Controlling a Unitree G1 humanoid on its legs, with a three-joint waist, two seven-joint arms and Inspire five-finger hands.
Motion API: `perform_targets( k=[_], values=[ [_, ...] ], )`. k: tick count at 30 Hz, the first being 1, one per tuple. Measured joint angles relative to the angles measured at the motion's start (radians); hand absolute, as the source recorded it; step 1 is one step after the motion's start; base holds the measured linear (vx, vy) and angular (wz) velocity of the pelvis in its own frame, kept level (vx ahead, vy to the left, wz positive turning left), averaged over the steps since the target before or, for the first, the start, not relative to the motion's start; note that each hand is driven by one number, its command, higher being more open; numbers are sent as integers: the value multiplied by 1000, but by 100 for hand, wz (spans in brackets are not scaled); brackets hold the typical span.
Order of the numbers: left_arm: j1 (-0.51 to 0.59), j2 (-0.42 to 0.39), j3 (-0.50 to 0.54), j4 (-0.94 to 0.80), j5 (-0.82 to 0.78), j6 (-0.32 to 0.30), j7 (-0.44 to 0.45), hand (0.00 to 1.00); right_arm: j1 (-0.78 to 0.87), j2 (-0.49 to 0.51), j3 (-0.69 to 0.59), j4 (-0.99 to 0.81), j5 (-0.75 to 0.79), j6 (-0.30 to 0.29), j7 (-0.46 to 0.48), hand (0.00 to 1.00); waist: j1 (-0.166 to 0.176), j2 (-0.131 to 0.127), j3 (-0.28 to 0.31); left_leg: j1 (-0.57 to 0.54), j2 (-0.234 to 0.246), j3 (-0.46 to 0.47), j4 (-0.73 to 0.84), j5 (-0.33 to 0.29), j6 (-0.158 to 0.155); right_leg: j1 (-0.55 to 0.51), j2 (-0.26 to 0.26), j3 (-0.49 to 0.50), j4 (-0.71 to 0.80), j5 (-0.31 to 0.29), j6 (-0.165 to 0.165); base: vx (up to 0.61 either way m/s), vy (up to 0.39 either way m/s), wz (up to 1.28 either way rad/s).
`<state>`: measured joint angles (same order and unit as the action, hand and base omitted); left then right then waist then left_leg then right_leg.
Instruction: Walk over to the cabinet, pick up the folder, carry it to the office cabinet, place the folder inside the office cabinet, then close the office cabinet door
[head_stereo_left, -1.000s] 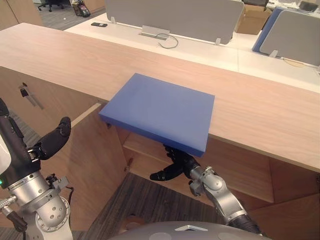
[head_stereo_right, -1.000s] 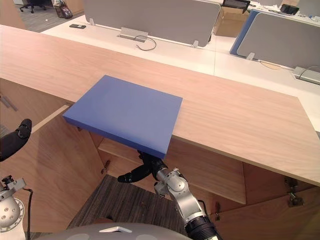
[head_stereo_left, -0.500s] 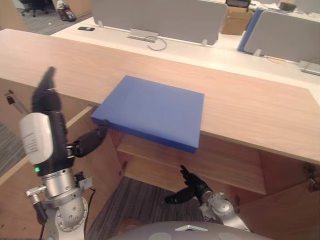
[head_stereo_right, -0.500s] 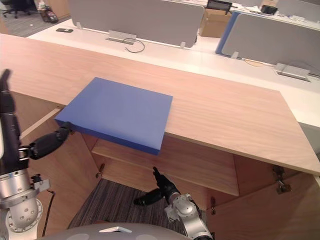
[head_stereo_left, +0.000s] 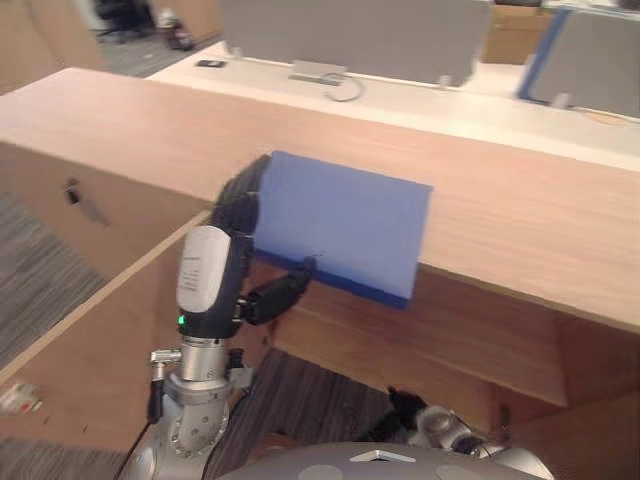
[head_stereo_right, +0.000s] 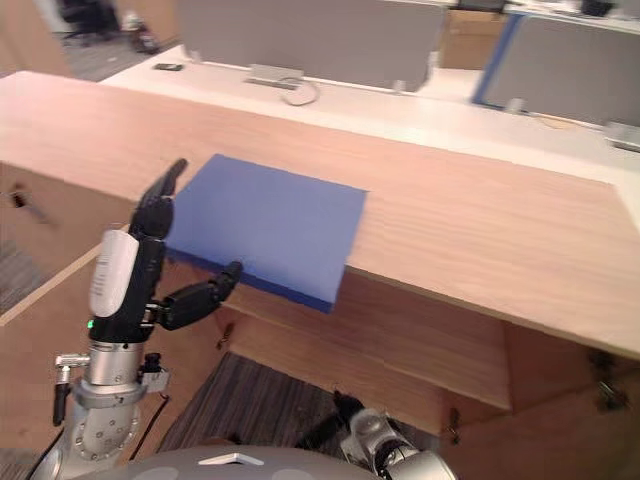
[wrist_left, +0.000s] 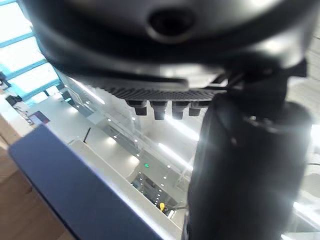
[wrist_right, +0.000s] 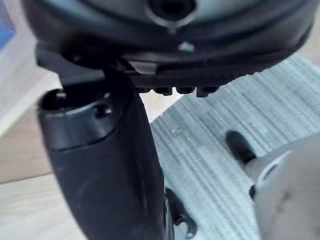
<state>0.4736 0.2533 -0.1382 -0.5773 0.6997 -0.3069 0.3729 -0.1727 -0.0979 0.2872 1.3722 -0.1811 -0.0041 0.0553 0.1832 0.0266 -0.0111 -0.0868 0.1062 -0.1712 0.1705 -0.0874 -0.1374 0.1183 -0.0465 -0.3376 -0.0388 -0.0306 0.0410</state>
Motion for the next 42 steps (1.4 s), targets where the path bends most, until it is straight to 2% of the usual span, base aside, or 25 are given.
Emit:
perform_targets(
  k=[1,5,10,19,34,42],
  values=[
    [8,2,-9,2,0,0,1,100,1,-5,0,5,0,0,-1,100,11,12,5,9,-1,-4,1,0,0,13,0,-4,0,0,0,-8,38,14],
    [3,16,-59,42,0,-2,-1,100,-14,-8,24,5,0,-14,-15,100,6,39,-1,12,-4,-10,-2,6,-1,24,-2,-14,0,-2,-1,-59,31,7],
    [3,105,-140,63,1,-30,-56,100,-19,-9,36,9,-1,-23,-25,100,3,30,5,29,-2,-10,-42,35,4,28,-3,-16,2,-1,1,-72,24,5],
    [3,131,-130,63,1,-41,-78,100,-19,-10,1,41,-2,-25,-24,100,3,7,22,39,-2,-8,-71,62,-3,30,-6,-21,1,4,7,-19,16,2],
    [1,139,-77,63,3,-39,-82,100,-19,-15,-4,38,-3,-25,-17,100,1,19,29,48,1,2,-70,61,-4,37,-4,-13,0,5,8,-2,10,-1],
    [-42,137,-74,63,19,-29,-74,100,-19,-15,-3,37,-9,-25,-16,100,-8,30,41,60,7,15,-72,59,-6,39,-1,0,0,5,8,-7,23,-5]
  ],
)
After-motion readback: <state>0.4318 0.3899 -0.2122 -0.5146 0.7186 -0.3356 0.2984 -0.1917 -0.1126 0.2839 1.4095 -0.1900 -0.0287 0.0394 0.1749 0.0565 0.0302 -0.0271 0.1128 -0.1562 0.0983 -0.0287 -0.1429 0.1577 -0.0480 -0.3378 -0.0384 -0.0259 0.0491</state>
